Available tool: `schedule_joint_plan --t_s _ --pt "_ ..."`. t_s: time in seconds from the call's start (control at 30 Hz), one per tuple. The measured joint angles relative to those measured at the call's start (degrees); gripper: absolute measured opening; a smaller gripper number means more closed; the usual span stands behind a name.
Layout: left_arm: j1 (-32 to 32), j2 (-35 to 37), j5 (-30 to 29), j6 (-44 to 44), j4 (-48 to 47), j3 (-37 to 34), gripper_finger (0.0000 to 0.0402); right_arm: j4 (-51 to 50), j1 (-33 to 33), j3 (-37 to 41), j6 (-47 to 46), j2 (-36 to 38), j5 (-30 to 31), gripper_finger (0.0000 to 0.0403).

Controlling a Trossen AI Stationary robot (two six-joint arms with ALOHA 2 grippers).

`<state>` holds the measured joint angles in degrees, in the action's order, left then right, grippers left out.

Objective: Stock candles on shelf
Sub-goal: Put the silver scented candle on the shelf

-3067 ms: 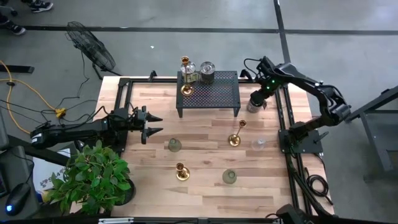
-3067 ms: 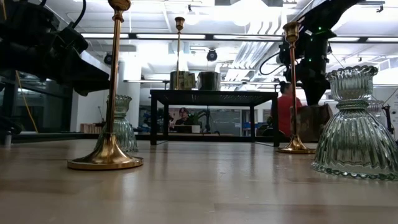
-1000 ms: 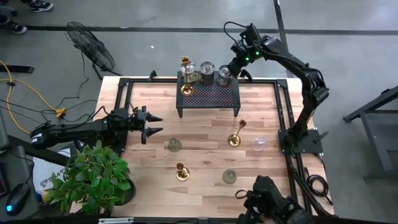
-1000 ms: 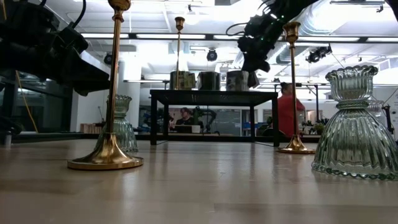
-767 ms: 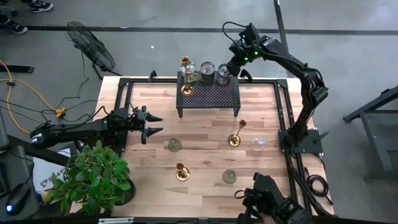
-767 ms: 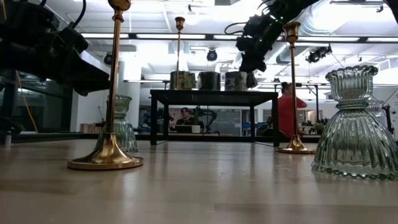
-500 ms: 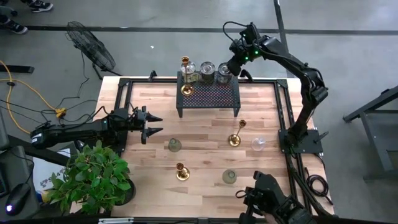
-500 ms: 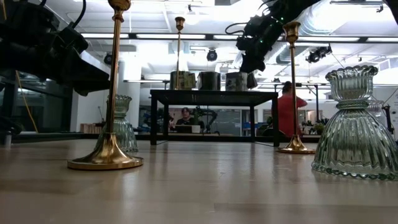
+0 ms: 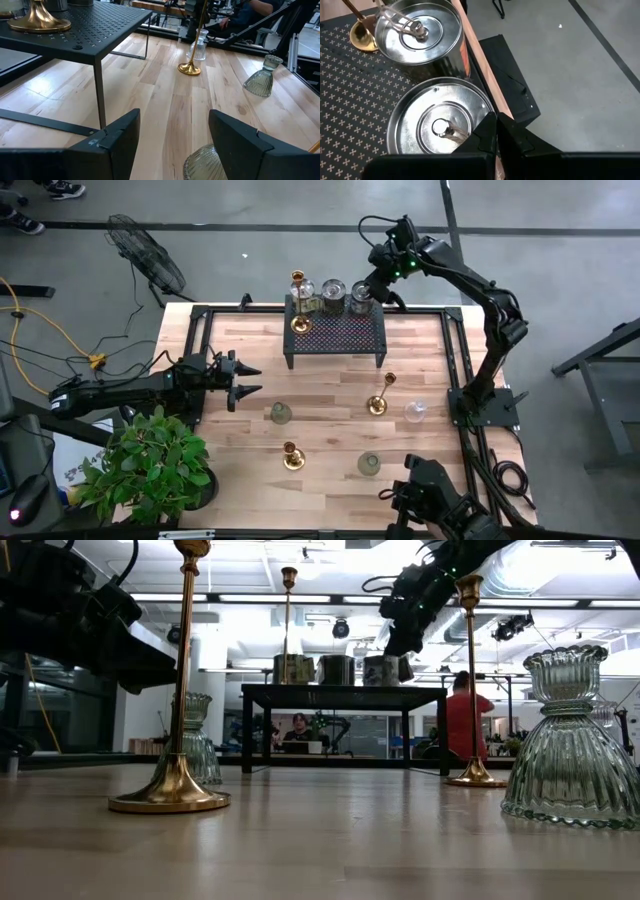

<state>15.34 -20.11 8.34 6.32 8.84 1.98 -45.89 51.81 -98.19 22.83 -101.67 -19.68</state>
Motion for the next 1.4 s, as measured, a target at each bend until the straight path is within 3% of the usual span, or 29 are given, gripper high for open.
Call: schedule_joint_plan --t_s 1.0,1.13,1.4 --pt "0.0 0.0 0.0 0.0 0.0 0.0 0.023 0.1 -0.1 0.0 0.0 0.1 2.8 0.0004" --pt "0.0 0.0 0.0 0.0 0.0 0.0 0.023 -0.1 -0.4 0.0 0.0 0.1 2.9 0.0025" --pt "0.0 0.0 0.0 0.0 0.0 0.0 0.023 0.5 -1.2 0.0 -0.5 0.1 3.4 0.0115"
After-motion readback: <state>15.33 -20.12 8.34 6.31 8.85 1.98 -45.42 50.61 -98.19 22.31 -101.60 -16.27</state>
